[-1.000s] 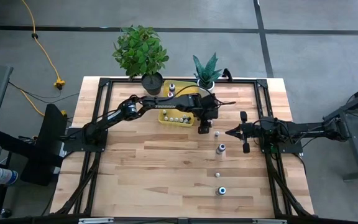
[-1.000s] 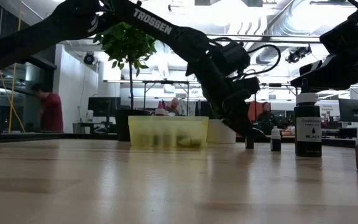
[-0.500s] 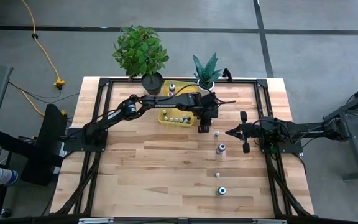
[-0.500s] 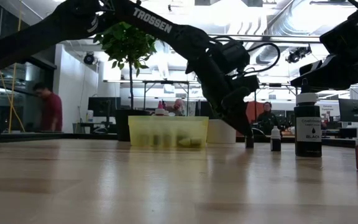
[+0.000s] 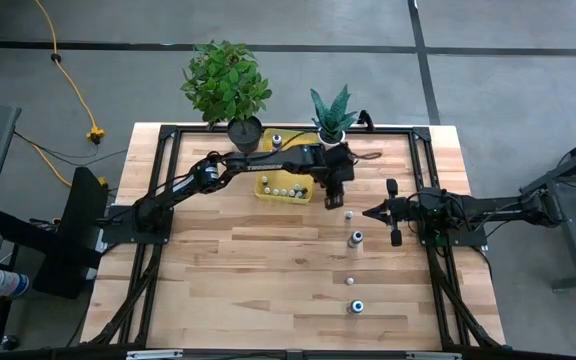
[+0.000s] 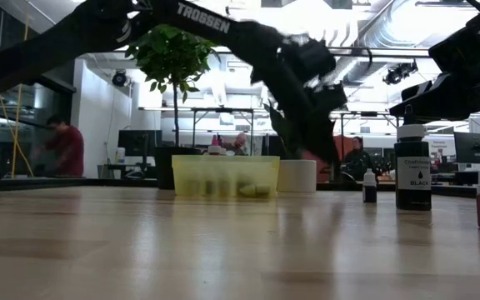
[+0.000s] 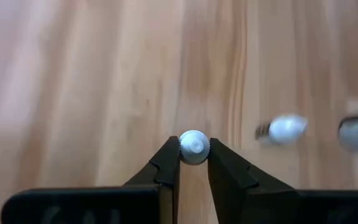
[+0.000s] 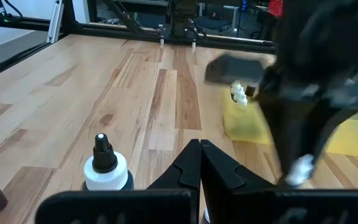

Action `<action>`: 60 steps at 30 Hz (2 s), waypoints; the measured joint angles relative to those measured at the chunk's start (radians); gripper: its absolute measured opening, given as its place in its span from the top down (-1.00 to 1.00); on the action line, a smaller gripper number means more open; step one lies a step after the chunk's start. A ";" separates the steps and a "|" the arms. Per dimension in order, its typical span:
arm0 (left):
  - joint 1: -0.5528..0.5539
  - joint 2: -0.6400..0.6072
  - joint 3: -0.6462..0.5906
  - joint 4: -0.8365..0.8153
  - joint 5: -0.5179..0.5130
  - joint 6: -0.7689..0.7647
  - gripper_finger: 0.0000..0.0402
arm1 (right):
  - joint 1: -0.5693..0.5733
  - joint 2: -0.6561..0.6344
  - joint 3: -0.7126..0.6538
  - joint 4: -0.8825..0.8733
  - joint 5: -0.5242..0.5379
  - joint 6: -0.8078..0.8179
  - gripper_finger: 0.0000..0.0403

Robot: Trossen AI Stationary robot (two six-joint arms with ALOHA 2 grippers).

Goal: Pick & Place food coloring
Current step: Put the small black food coloring bottle into the yellow bin

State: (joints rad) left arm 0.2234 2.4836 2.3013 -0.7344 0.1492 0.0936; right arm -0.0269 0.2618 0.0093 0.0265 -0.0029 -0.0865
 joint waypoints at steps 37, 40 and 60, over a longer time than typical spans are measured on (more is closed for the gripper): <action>0.039 -0.202 0.011 -0.626 -0.459 -0.926 0.75 | 0.000 0.000 0.000 0.000 0.000 0.000 1.00; 0.034 -0.213 -0.028 -0.625 -0.491 -0.995 0.75 | 0.000 0.000 0.000 0.000 0.000 0.000 1.00; -0.002 -0.386 -0.534 -0.347 -0.552 -1.310 0.75 | 0.000 0.000 0.000 0.000 0.000 0.000 1.00</action>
State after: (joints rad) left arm 0.2218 2.0972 1.7669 -1.0816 -0.4028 -1.2168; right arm -0.0268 0.2619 0.0093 0.0265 -0.0032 -0.0865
